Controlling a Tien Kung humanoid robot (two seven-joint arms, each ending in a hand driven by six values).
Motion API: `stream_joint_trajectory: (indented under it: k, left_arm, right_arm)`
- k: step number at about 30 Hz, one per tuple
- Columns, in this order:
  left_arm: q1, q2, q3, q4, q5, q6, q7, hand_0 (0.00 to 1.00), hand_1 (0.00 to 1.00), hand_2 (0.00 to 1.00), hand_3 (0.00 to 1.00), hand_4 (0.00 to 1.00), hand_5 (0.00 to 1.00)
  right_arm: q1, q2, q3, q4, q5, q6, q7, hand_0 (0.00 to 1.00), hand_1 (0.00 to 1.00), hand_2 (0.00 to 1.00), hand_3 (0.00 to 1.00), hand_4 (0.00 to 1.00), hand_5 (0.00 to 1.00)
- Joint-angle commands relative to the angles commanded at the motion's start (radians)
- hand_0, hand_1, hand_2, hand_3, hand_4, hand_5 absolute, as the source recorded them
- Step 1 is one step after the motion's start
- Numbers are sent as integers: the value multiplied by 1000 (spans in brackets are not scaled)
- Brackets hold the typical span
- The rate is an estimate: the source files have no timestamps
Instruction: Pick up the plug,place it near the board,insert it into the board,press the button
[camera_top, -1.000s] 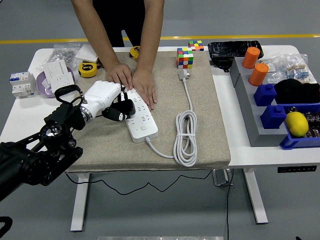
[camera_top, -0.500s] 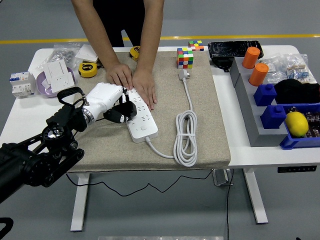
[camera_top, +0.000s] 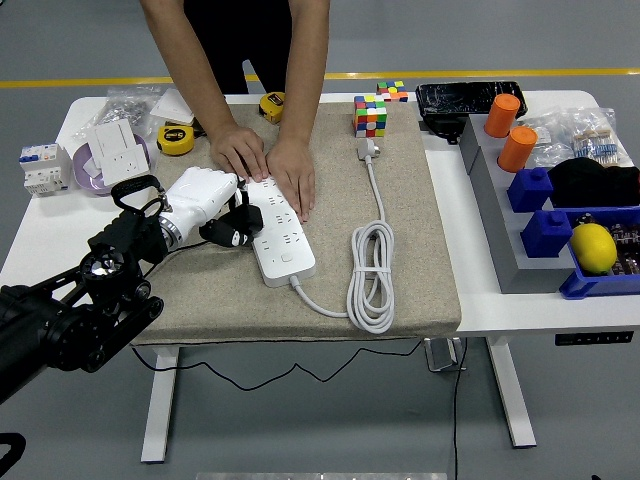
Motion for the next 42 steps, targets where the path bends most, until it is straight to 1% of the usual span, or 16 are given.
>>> stream_joint_trajectory:
  k: [6,11,15,20,30,31,36,37,42]
  left_arm:
    - [-5,5,9,0,9,-4,1,382,385,428,483,681,143]
    - [-15,21,34,-10,0,-10,-2,382,385,428,483,682,142]
    - [-21,26,50,-6,1,-17,-2,384,386,428,484,683,139]
    - [-26,24,68,-1,0,-18,-3,385,386,428,484,675,136]
    - [-41,17,70,-1,-8,-26,-5,388,386,429,484,678,136]
    - [-41,17,69,-1,-10,-26,-6,405,442,479,526,688,142]
    - [-43,19,72,-1,-25,-35,-10,405,442,479,526,688,142]
    - [-43,19,73,0,-32,-39,-10,463,561,542,553,805,234]
    - [-41,19,72,0,-41,-55,-8,463,561,542,553,805,234]
  right_arm:
    - [2,0,3,0,0,0,-1,786,704,701,709,998,887]
    - [3,-1,5,0,0,0,0,785,705,701,708,998,886]
    - [4,0,4,0,2,0,0,787,705,701,708,998,885]
    - [4,-1,6,0,0,-1,0,787,705,701,709,998,885]
    - [5,-3,6,0,1,-1,0,787,705,701,708,998,885]
    - [5,-3,6,0,1,0,0,787,705,701,708,998,888]
    - [5,-3,9,0,-2,2,2,787,705,701,708,998,888]
    - [4,-3,10,0,-3,4,2,791,705,701,709,998,889]
    - [2,-3,19,0,-6,11,2,791,705,701,709,998,889]
